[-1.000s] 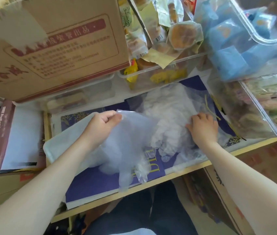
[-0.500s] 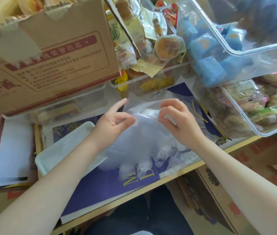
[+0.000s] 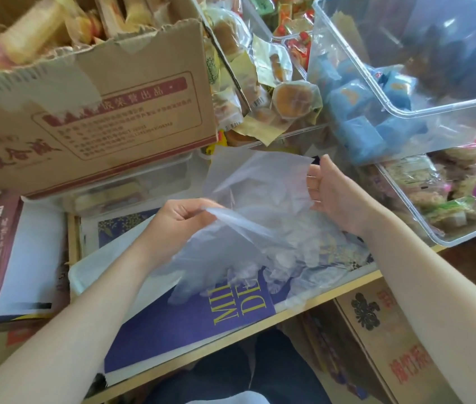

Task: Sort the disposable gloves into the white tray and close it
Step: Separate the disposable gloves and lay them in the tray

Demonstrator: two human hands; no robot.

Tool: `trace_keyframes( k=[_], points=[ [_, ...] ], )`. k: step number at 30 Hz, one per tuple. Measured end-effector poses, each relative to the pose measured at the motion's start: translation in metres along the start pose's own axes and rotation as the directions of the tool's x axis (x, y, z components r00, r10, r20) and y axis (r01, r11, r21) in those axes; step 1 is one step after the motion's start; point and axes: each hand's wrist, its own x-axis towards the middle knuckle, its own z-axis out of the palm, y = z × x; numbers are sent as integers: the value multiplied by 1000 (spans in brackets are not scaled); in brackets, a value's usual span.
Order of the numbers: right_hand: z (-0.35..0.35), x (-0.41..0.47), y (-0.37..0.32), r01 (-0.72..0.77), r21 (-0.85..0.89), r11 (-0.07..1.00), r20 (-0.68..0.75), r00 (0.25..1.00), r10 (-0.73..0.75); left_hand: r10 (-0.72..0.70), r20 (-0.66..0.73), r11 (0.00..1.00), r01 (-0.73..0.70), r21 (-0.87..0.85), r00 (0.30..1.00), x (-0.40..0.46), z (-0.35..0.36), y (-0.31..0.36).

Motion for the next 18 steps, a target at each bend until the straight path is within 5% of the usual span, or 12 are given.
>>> trace_keyframes(
  k=[8,13,18],
  points=[
    [32,1,-21,318,-165,934,228,933,-278,-102,-240,993,113,30,965,0,-6,4],
    [51,21,-13,252,-367,895,-171,928,-331,-145,-382,983,176,47,913,5,-7,1],
    [36,21,-1,18,-491,871,-538,780,-320,28,-669,858,326,397,743,11,-28,-3]
  ],
)
